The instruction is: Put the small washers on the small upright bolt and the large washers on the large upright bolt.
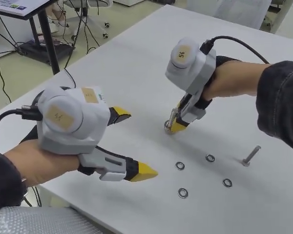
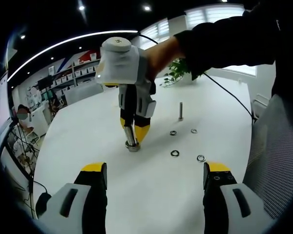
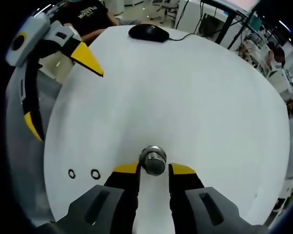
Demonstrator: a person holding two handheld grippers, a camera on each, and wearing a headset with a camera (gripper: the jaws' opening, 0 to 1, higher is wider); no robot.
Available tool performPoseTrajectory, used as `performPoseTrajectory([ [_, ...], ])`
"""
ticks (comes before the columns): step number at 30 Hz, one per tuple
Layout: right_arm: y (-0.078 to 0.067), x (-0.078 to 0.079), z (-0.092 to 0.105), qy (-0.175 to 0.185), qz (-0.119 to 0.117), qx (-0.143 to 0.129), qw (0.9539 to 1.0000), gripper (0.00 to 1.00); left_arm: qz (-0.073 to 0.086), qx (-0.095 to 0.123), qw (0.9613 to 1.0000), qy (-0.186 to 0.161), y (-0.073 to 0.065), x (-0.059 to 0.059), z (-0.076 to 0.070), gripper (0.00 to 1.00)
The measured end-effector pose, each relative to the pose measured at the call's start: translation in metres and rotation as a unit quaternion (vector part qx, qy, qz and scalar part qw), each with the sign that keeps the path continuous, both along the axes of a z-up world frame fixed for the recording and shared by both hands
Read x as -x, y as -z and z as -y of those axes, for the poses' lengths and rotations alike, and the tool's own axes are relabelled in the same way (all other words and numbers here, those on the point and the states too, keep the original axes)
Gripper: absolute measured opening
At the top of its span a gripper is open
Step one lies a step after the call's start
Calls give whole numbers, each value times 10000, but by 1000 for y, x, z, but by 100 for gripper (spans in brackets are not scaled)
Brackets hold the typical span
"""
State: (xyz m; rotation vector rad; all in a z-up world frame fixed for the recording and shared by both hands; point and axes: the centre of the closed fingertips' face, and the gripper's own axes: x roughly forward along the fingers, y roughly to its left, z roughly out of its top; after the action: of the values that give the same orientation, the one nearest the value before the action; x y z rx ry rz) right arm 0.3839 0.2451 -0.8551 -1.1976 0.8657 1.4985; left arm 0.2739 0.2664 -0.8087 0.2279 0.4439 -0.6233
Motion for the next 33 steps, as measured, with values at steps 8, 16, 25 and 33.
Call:
performPoseTrajectory([
  [8, -6, -4, 12, 110, 49, -46, 9999, 24, -15, -9, 10000, 27, 1, 1, 1, 81],
  [16, -12, -1, 27, 180, 116, -78, 9997, 24, -37, -35, 10000, 86, 1, 3, 3, 81],
  [25, -14, 15, 41, 176, 128, -111, 9997, 24, -52, -55, 9999, 154, 2, 4, 5, 80],
  [33, -14, 33, 50, 149, 103, -133, 9997, 24, -36, -42, 9998, 169, 1, 5, 5, 80],
])
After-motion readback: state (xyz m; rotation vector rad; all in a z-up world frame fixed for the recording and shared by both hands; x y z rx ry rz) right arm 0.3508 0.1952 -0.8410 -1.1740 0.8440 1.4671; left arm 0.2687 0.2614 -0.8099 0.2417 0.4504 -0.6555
